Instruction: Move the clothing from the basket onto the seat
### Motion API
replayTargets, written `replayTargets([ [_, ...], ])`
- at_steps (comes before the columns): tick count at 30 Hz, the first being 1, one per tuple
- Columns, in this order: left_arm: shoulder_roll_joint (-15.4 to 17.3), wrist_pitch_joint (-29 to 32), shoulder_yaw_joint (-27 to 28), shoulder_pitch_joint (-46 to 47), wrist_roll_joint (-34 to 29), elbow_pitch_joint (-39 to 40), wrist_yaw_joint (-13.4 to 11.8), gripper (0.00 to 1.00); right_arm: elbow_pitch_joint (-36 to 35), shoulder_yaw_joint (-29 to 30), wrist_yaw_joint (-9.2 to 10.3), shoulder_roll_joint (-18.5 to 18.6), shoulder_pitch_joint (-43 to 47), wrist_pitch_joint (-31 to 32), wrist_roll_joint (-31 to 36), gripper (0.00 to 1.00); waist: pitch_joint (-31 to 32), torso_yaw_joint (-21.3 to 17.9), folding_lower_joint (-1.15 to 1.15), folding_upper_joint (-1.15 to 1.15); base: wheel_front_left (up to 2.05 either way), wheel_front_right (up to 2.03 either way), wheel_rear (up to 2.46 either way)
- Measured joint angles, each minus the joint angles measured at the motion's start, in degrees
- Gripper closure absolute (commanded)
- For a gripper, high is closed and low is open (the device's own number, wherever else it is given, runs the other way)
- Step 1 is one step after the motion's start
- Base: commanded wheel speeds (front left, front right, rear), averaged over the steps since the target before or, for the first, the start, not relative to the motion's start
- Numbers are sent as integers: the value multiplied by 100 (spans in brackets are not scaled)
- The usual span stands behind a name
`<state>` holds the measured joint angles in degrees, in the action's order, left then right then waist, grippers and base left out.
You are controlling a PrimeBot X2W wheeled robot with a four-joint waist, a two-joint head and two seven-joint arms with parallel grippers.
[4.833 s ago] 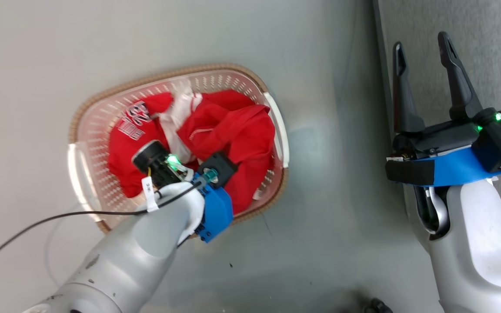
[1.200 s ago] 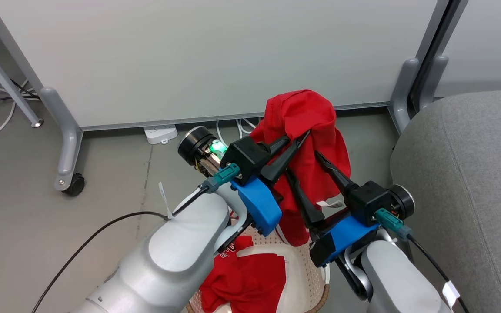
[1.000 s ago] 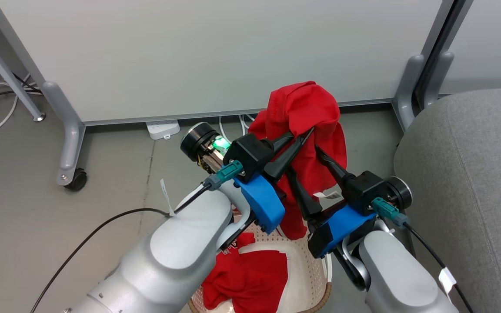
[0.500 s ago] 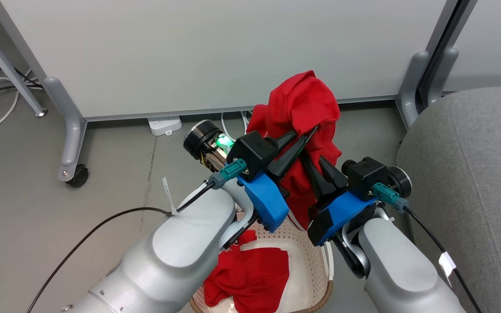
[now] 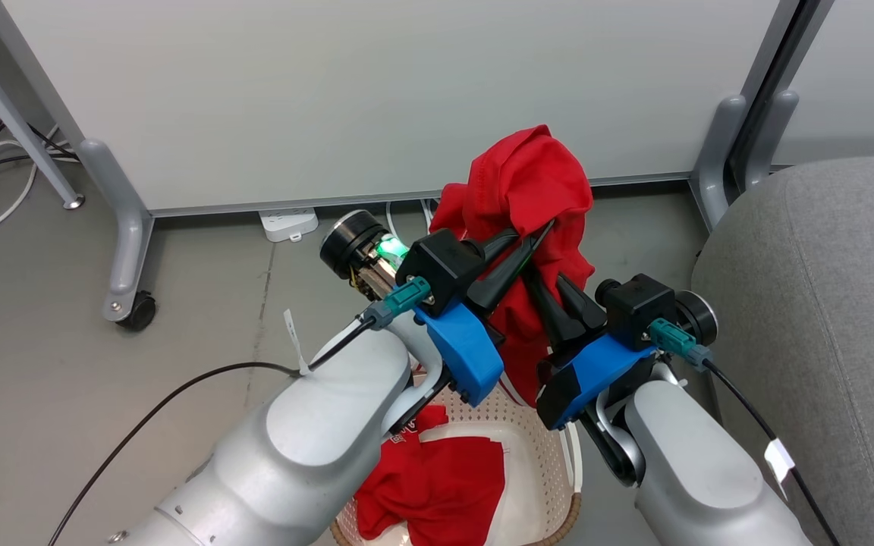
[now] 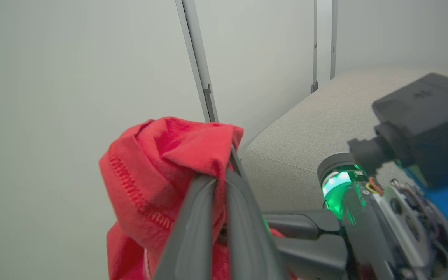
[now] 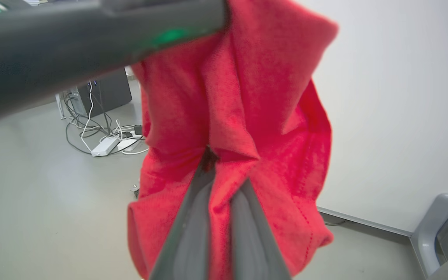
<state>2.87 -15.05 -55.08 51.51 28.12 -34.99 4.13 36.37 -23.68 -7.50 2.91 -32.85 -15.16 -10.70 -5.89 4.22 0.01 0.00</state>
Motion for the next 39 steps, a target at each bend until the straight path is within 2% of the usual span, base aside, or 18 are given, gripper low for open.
replayTargets([
  [22, -1, -1, -36, -1, 14, -56, 3, 100, 20, -62, 0, 0, 5, 0, -45, 100, 56, 0, 0, 0, 0, 0, 0],
  [23, 0, -1, -31, -1, 14, -56, 1, 68, 21, -62, 0, 0, 5, 0, -45, 100, 58, -1, 0, 0, 0, 0, 0],
  [24, -1, -1, -22, -2, 14, -54, -4, 0, 22, -62, 0, 0, 6, 0, -45, 100, 59, -3, -1, 0, 0, 0, 0],
  [39, -3, -1, 21, -8, -2, -69, -45, 0, 33, -66, 0, 0, 15, 1, -51, 100, 45, -26, 0, 0, 0, 0, 0],
])
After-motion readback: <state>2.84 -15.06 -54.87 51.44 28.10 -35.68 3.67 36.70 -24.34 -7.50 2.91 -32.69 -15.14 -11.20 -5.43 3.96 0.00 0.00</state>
